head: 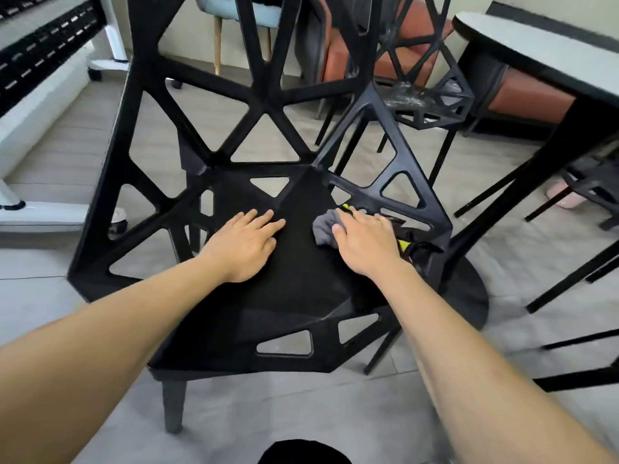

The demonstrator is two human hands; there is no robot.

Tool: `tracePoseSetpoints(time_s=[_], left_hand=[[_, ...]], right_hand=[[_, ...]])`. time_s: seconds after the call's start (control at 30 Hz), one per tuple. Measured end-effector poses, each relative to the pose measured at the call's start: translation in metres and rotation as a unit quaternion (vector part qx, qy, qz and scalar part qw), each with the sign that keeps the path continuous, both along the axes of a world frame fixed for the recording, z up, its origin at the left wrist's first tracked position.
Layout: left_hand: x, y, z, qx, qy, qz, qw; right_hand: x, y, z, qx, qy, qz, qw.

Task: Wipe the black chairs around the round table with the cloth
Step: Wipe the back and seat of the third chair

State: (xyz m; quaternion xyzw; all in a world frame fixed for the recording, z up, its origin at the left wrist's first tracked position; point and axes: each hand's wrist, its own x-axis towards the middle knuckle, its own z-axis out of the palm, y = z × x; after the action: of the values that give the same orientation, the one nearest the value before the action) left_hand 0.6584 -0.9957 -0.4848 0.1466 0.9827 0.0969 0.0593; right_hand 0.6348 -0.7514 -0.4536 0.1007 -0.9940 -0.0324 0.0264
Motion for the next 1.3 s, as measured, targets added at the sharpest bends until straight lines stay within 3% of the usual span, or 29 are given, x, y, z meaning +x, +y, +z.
tracePoseSetpoints(time_s=[0.2, 0.27, 0.37, 0.43, 0.57, 0.63, 0.73, 0.9, 1.03, 1.17, 1.3], left_hand=[[-0.005, -0.002, 0.000, 0.028, -0.001, 0.005, 1.000], [-0.003, 0.000, -0.001, 0.026, 0.005, 0.013, 1.000], [-0.005, 0.004, 0.004, 0.022, 0.013, 0.031, 0.999], [-0.014, 0.012, 0.010, 0.013, 0.052, 0.044, 0.998], [-0.049, 0.021, 0.006, 0.024, 0.088, 0.044, 0.995], [-0.061, 0.022, -0.009, 0.010, 0.073, 0.044, 0.996], [-0.066, 0.021, -0.022, -0.032, 0.064, 0.030, 0.997], [-0.065, 0.018, -0.024, -0.038, 0.080, 0.023, 0.996], [-0.067, 0.019, -0.023, -0.038, 0.077, 0.022, 0.996], [-0.072, 0.019, -0.021, -0.042, 0.075, 0.031, 0.996], [-0.076, 0.019, -0.021, -0.021, 0.058, 0.036, 0.997]], right_hand=[[0.107, -0.040, 0.014, -0.005, -0.058, 0.117, 0.991], [0.090, -0.026, 0.019, 0.024, -0.033, 0.122, 0.992], [0.034, 0.021, 0.016, 0.066, 0.025, 0.014, 0.997], [0.025, 0.039, 0.009, 0.001, 0.030, 0.004, 1.000], [0.058, 0.039, 0.016, -0.159, -0.076, 0.144, 0.974], [0.054, 0.042, 0.014, -0.132, -0.095, 0.176, 0.971], [0.004, 0.027, -0.004, -0.072, -0.029, 0.165, 0.983], [-0.103, -0.044, -0.028, -0.034, 0.055, 0.068, 0.996], [-0.142, -0.070, -0.034, -0.035, 0.102, 0.028, 0.994], [-0.138, -0.063, -0.028, -0.056, 0.084, 0.048, 0.994], [-0.065, -0.039, -0.025, -0.111, 0.021, 0.080, 0.990]])
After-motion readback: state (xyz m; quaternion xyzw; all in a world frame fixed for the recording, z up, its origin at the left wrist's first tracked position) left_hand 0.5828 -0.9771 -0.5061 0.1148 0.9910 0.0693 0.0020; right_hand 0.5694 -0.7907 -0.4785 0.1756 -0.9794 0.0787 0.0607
